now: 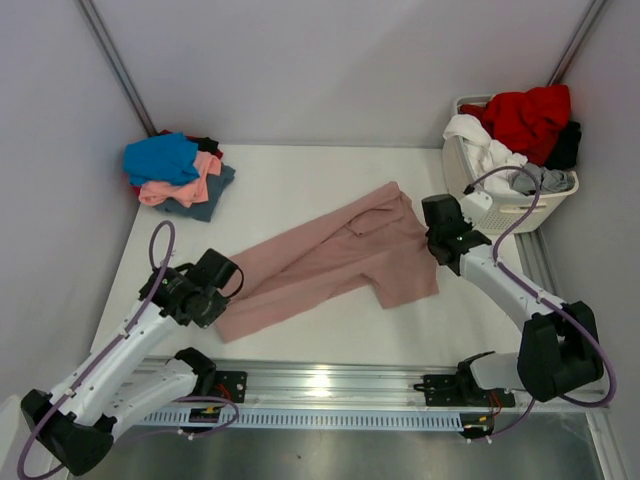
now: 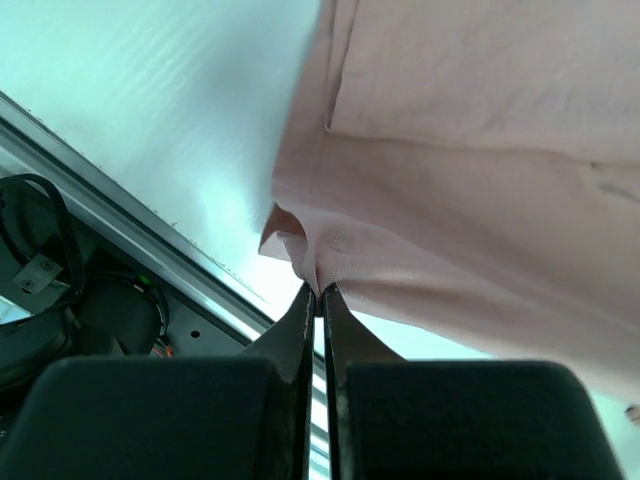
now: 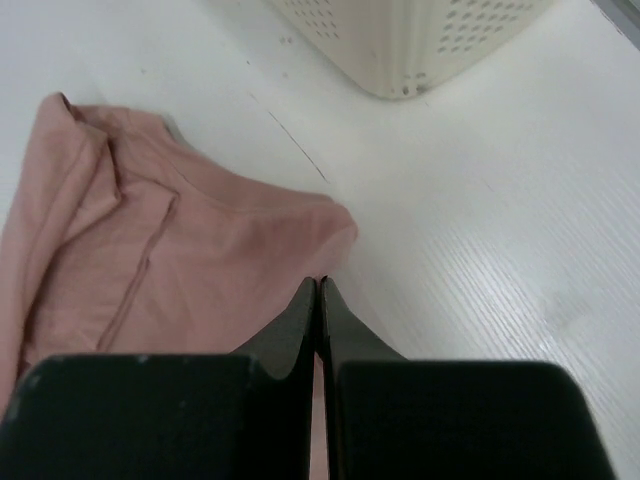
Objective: Fold and stack the t-shirts
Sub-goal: Grap the side of the flattened tshirt closest away from the robot with both arms, then fold the other side of the tshirt into a rectangle
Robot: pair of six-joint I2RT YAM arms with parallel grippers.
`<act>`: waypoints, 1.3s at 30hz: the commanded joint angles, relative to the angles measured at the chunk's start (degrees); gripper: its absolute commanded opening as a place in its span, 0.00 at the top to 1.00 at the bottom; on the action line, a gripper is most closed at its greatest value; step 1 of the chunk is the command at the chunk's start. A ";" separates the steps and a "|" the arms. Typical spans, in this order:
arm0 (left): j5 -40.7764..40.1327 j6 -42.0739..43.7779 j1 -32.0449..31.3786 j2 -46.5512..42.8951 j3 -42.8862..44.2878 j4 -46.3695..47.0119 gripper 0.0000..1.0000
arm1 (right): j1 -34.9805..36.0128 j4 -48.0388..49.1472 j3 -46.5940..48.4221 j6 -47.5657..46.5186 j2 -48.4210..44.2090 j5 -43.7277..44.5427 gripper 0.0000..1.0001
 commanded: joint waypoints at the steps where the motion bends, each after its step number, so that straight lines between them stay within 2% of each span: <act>1: -2.21 5.20 3.26 0.64 2.07 1.30 0.99 | -0.58 4.88 5.34 -0.38 2.62 4.41 1.00; 11: 0.69 8.46 7.04 6.08 -1.09 10.62 0.99 | 1.61 9.28 15.45 -3.37 15.01 5.99 1.00; 19: -2.29 7.31 9.94 10.21 -3.20 14.59 1.00 | 2.23 13.77 20.55 -7.41 22.39 5.82 1.00; 27: -5.63 7.22 13.54 14.00 0.04 15.73 0.99 | 1.96 18.77 24.95 -11.63 26.35 7.05 1.00; 31: -5.55 8.19 15.56 16.19 1.19 17.66 0.99 | 1.96 16.68 30.04 -12.69 31.01 6.87 1.00; 39: -5.30 10.38 16.53 26.29 3.04 22.75 0.99 | 1.61 16.93 36.02 -14.18 39.18 6.43 1.00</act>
